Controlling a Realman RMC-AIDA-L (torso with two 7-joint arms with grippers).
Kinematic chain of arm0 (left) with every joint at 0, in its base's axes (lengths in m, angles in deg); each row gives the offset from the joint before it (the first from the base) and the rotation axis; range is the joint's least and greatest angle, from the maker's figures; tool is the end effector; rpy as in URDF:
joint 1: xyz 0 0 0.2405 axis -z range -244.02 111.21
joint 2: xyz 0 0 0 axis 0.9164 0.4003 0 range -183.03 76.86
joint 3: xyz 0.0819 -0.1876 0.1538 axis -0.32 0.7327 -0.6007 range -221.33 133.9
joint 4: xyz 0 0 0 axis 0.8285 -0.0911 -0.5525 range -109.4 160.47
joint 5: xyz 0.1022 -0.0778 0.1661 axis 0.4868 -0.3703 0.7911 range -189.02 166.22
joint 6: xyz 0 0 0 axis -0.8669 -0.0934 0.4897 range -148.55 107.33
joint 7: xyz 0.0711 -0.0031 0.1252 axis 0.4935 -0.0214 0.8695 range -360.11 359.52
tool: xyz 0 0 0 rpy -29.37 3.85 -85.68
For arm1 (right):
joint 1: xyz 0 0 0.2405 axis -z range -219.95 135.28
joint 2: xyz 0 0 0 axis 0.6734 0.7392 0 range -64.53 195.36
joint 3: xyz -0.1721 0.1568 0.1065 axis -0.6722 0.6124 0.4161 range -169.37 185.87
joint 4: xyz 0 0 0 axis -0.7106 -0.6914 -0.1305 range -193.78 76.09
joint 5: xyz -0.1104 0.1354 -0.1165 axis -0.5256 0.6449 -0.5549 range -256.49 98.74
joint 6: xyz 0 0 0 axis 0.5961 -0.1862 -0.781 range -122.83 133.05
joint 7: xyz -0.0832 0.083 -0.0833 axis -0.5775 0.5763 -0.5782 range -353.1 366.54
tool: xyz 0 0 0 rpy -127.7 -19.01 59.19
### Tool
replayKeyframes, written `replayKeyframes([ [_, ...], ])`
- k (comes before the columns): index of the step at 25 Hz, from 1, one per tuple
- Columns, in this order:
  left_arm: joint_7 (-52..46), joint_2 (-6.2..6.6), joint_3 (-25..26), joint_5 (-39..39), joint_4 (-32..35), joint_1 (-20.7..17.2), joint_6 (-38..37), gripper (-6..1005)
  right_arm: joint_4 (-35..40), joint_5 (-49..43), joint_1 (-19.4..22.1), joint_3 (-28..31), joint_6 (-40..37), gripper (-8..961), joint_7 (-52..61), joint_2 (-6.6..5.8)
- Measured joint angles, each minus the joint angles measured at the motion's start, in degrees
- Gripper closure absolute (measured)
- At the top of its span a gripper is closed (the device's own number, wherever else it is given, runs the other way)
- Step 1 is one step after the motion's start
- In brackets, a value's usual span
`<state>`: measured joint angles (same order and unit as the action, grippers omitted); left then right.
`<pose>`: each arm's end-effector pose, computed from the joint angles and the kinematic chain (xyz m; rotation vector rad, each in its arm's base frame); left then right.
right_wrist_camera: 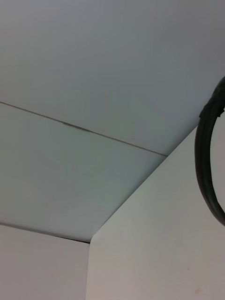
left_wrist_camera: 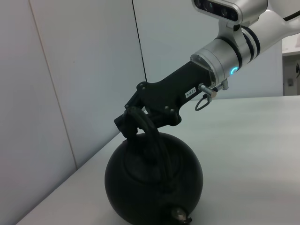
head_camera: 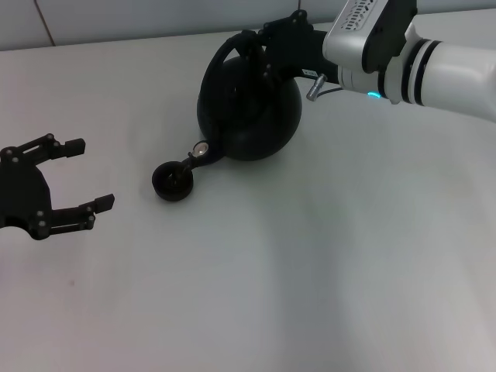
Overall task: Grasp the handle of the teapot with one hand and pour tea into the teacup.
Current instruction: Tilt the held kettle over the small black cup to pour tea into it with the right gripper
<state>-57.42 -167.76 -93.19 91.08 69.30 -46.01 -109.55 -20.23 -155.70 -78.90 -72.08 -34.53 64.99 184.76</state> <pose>-0.2922 0.3071 0.0370 -2.6486 -0.0759 -0.5559 0.1891 0.4249 -0.0466 -2.3755 0.1035 0.3979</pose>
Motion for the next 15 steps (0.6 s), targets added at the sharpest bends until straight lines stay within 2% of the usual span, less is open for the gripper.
replayKeyframes([
  [15, 0.0, -0.1, 0.0, 0.0, 0.0, 0.0, 0.0, 139, 0.1, 0.0, 0.0, 0.0, 0.0, 841, 0.0, 0.0],
])
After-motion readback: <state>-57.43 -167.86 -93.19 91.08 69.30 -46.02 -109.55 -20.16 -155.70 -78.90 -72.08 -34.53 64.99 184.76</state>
